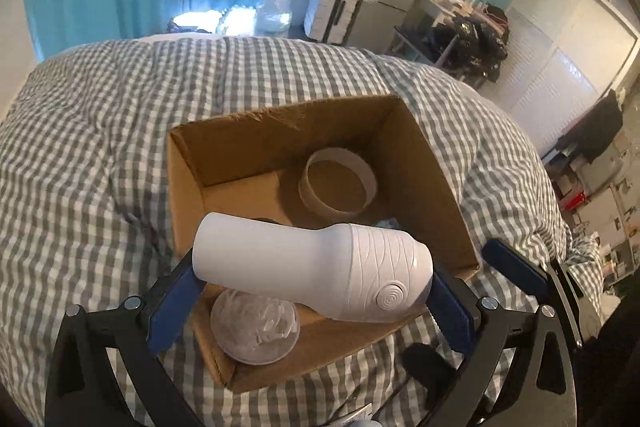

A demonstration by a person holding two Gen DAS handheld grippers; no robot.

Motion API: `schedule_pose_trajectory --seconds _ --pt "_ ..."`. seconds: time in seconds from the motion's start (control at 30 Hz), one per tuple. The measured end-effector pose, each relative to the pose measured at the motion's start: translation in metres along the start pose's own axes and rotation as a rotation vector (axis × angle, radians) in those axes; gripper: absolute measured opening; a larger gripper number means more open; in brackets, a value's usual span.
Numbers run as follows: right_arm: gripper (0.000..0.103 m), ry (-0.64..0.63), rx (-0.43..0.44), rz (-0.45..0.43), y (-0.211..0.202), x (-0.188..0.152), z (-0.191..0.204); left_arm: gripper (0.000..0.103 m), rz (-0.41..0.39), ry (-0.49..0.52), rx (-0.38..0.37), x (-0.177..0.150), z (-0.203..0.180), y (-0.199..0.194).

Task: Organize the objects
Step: 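Lower the white hair dryer into the box and open the left gripper, then move both grippers to the toothpaste tube and earbud case on the bed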

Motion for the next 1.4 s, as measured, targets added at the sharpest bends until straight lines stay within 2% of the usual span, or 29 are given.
schedule_pose_trajectory --seconds 0.23,0.4,0.5,0.67,0.77,0.87,1.0,1.17,1.27,1.4 --pt "0.087 0.055 -0.025 -0.001 0.034 0.006 -0.007 0.103 0.03 -0.014 -0.048 0.005 0.008 0.019" --pt "0.087 0.049 -0.062 0.021 0.047 0.003 -0.01 0.103 0.037 -0.021 -0.076 0.005 0.008 0.025" --pt "0.087 0.067 -0.084 0.054 0.055 0.001 -0.016 0.103 0.022 -0.026 -0.113 0.005 0.007 0.019" --pt "0.087 0.068 -0.093 0.035 0.045 -0.003 -0.019 0.103 -0.016 -0.03 -0.098 0.005 0.007 -0.002" --pt "0.087 0.075 -0.067 0.015 0.031 -0.002 -0.016 0.103 -0.04 -0.044 -0.085 0.002 0.008 -0.016" --pt "0.087 0.048 -0.065 -0.003 0.013 -0.004 -0.006 0.103 -0.074 -0.016 -0.031 -0.009 0.007 -0.036" --pt "0.087 -0.009 -0.088 -0.002 -0.02 -0.014 0.005 0.103 -0.126 0.035 0.078 -0.028 0.008 -0.066" --pt "0.087 -0.014 -0.09 0.009 -0.065 -0.027 0.011 0.103 -0.189 0.074 0.206 -0.075 0.014 -0.096" --pt "0.087 -0.027 -0.096 0.03 -0.084 -0.039 0.019 0.103 -0.192 0.052 0.238 -0.105 0.02 -0.097" --pt "0.087 -0.021 -0.077 0.078 -0.086 -0.063 0.027 0.103 -0.196 -0.033 0.281 -0.145 0.028 -0.079"
Point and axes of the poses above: each gripper's, at about its wrist camera, not at the fingertips, and y roughly the way its jaws point, z to its left, x to its top, the point moved 1 cm from there along y, roughly the way its jaws point, and after that the axes turned 10 degrees about z, right-handed, at the moved point
